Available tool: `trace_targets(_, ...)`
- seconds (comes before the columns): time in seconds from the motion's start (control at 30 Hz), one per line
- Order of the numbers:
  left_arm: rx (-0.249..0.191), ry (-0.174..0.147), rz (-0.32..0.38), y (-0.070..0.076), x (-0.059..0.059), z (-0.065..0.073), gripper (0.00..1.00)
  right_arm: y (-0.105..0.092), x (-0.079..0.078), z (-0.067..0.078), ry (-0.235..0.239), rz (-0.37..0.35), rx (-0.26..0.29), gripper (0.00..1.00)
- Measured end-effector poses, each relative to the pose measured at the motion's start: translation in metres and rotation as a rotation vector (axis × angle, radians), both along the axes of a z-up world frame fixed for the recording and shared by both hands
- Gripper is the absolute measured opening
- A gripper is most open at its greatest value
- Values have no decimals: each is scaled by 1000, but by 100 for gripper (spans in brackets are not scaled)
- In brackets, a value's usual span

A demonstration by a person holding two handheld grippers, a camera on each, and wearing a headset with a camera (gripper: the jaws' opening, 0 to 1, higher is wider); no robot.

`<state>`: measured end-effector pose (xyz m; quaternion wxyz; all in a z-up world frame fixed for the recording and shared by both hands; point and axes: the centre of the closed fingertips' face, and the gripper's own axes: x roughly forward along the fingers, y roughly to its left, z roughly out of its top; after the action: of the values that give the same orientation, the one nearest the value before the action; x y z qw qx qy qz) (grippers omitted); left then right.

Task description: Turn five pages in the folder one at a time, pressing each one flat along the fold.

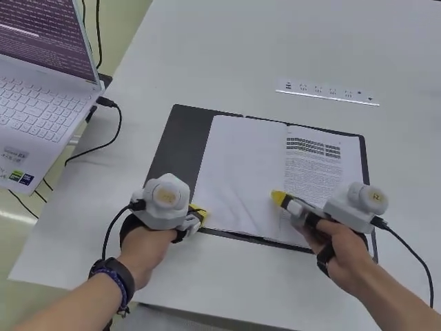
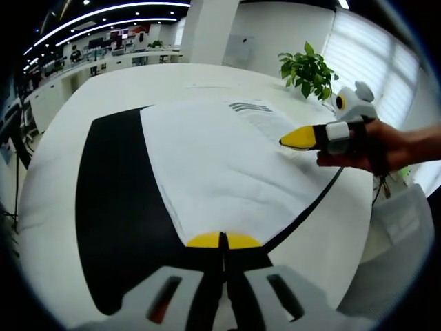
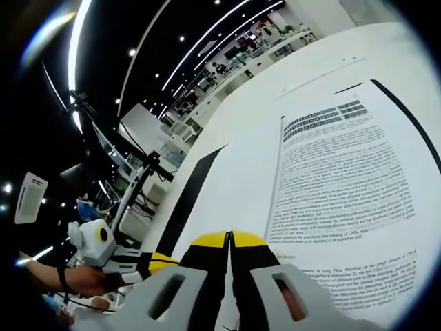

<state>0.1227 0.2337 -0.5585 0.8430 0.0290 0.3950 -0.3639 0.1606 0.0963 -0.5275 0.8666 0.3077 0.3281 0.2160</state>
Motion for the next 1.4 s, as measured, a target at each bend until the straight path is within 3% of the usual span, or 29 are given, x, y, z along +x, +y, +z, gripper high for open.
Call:
trace_targets(0.33, 3, 6, 0, 0, 0, 0, 0, -7, 23, -16, 22, -17, -9, 0)
trace_targets(0.53, 4, 8, 0, -1, 1, 0, 0, -10, 36, -18, 17, -39, 30, 0)
trace_targets(0.73, 31, -2, -29, -2, 1, -1, 0, -9, 47, -12, 5, -65, 59, 0)
trace_targets(1.03, 26, 6, -23, -2, 0, 0, 0, -6, 62, 0, -14, -102, 84, 0)
trace_targets(1.4, 25, 17, -24, -2, 1, -1, 0, -17, 87, 0, -27, -165, 100, 0)
